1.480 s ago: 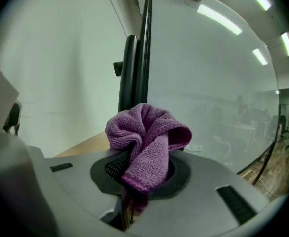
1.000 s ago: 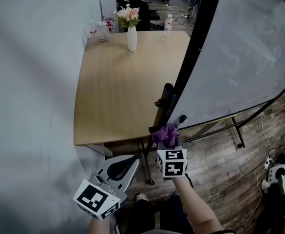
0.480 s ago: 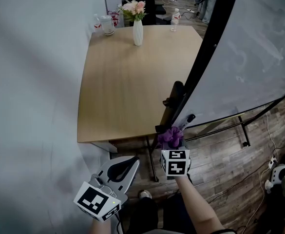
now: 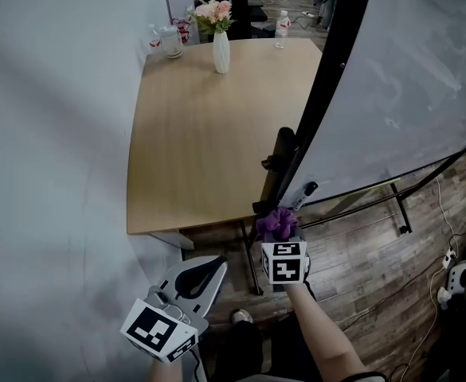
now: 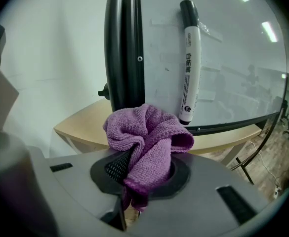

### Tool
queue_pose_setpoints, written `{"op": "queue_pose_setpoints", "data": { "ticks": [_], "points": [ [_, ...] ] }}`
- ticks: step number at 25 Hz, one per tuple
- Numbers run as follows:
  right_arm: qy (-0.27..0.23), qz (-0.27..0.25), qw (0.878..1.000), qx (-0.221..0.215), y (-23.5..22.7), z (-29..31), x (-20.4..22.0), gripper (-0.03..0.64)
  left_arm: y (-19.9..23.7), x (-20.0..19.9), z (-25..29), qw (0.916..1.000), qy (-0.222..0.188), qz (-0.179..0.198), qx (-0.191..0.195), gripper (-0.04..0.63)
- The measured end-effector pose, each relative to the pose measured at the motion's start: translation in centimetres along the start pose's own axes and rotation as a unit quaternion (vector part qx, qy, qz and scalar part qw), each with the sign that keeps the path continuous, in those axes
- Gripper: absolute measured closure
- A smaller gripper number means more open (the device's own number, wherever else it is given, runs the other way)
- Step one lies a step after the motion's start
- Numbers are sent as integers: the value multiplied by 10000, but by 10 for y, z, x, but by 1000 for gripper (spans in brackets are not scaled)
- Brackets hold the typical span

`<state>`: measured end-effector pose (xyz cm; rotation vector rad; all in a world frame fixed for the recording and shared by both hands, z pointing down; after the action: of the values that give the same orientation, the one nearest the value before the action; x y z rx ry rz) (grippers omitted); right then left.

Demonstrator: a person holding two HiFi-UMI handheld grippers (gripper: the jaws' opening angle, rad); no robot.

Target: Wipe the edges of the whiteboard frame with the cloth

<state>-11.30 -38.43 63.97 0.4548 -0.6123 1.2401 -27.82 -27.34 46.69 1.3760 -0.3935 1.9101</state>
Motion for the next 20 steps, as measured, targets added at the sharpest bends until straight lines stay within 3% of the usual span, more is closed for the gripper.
{"op": "queue_pose_setpoints", "data": {
  "ticks": [11,20],
  "points": [
    [-702,-100,9975,71,0,-42,-1,554,-6,-3,-4,9999,-3,144,47,578],
    [-1077,-201,9938,-204,-13,-100,0,552,-25,-14,1,9995,-77,302,25,580]
  ]
}}
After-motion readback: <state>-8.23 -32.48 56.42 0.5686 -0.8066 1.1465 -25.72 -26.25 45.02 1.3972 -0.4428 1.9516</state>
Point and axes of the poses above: the fingertips, and each gripper's own axes: z forward along the fingers, y to its left, x out of its underside, the point moved 5 cm from there along -z, backward along the fingers, and after that the axes turned 12 degrees about y, right-handed, at the moved point
